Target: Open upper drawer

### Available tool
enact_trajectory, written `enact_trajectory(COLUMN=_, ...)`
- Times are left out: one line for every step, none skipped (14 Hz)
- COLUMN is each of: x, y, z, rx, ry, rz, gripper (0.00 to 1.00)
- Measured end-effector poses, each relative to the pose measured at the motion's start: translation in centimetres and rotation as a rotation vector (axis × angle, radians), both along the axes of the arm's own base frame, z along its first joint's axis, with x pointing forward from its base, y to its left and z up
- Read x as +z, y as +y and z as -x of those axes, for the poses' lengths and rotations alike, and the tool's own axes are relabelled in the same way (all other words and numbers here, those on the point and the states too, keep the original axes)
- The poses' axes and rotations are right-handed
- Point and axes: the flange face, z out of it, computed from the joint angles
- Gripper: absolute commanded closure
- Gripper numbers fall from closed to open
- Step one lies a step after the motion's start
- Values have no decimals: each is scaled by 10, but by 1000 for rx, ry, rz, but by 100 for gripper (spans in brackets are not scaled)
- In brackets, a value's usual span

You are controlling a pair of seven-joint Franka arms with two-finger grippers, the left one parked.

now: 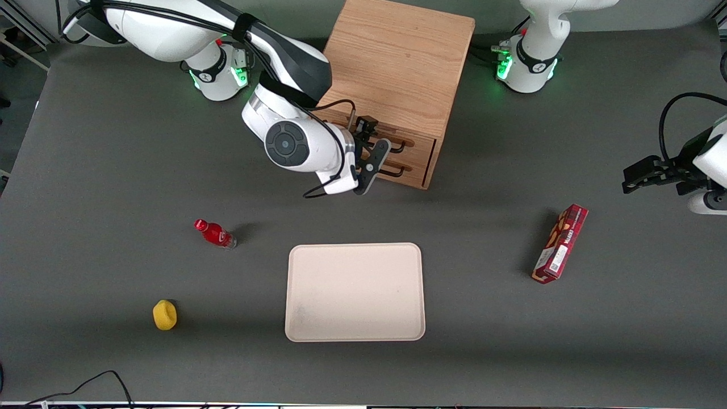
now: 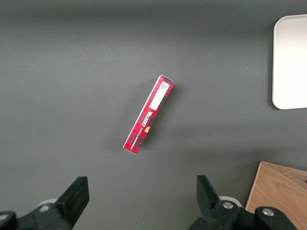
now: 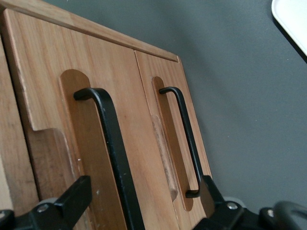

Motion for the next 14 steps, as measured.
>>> enact_trajectory(x=0, y=0, z=0, rx=1, ry=-3, rz=1, gripper=0)
enact_trajectory(x=0, y=0, z=0, rx=3, ry=-9, rz=4, gripper=0)
enact_trajectory(x=-1, y=-1, z=-1, rx=6, ry=-15, rz=9, gripper=0)
enact_trajectory(x=-4, y=-2, z=-2, rx=8, ry=-21, rz=17, gripper=0)
enact_trajectory(x=-8, y=-3, z=-4, rx=7, ry=-19, rz=21, gripper=0)
enact_trajectory(x=-12, y=-4, z=-6, rx=4, ry=-17, rz=21, gripper=0)
enact_trajectory(x=-15, y=-5, z=-7, rx=0, ry=-15, rz=20, gripper=0)
enact_trajectory(x=-18, y=-5, z=-8, rx=0, ry=-10, rz=20, gripper=0)
enact_trajectory(x=-19, y=-5, z=-8, rx=0, ry=-7, rz=20, gripper=0)
enact_trajectory(x=-20, y=-5, z=-8, rx=1, ry=-6, rz=20, gripper=0)
enact_trajectory(x=-20, y=-5, z=-8, rx=0, ry=-6, rz=20, gripper=0)
enact_trajectory(x=-19, y=-6, z=-9, rx=-2, ry=-7, rz=19, gripper=0)
enact_trajectory(x=-19, y=-6, z=-10, rx=-3, ry=-8, rz=18, gripper=0)
enact_trajectory(x=-20, y=-7, z=-12, rx=-4, ry=-11, rz=20, gripper=0)
